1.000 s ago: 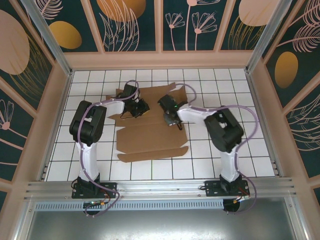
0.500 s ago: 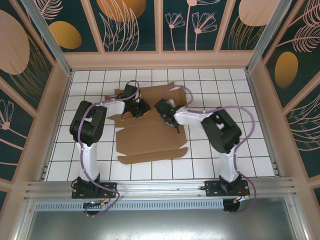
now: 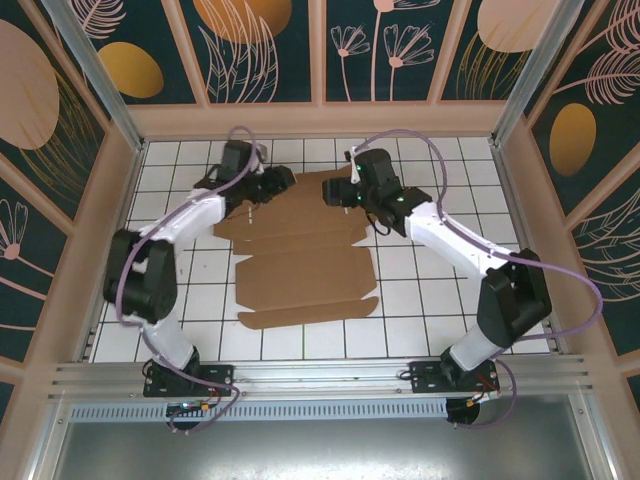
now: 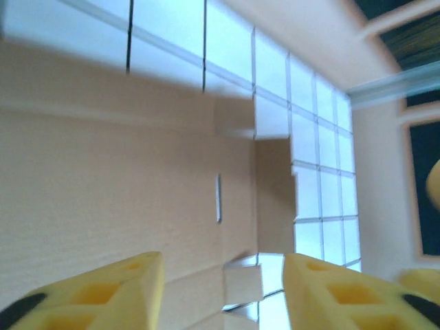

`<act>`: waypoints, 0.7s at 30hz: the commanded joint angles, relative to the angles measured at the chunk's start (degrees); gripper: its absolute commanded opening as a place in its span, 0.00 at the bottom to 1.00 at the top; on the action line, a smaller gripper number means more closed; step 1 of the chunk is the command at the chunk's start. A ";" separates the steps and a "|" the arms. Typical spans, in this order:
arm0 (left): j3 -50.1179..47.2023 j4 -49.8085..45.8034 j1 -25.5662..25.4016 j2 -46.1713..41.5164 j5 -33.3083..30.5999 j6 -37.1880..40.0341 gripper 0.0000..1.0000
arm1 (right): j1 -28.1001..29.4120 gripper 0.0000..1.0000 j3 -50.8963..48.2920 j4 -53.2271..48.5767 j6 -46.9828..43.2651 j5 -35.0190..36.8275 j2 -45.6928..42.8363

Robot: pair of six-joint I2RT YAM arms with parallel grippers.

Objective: Fold the paper box

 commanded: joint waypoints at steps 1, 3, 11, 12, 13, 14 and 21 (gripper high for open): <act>-5.12 -5.03 6.00 -3.98 -5.75 0.95 0.55 | 3.26 0.81 0.96 -1.04 -1.12 5.31 6.49; -8.12 -5.01 10.71 -5.54 -4.48 0.25 0.58 | 5.58 0.80 2.51 -0.61 -3.57 9.17 10.92; -10.53 -6.29 15.66 -8.51 -4.49 2.07 0.62 | 8.50 0.91 14.63 -4.06 -2.08 12.60 26.80; -10.13 -6.80 15.66 -8.40 -4.48 2.40 0.63 | 8.63 0.93 15.39 -4.18 -1.92 12.36 28.11; -9.75 -7.19 15.65 -8.16 -4.41 2.79 0.63 | 8.83 0.94 16.00 -4.43 -1.82 12.53 29.29; -9.42 -7.51 15.64 -7.86 -4.01 2.99 0.64 | 8.96 0.95 16.17 -4.47 -1.65 13.48 30.18; -5.72 -9.94 15.18 -2.83 0.90 5.66 0.63 | 8.95 0.94 9.03 -2.15 -0.34 13.60 31.69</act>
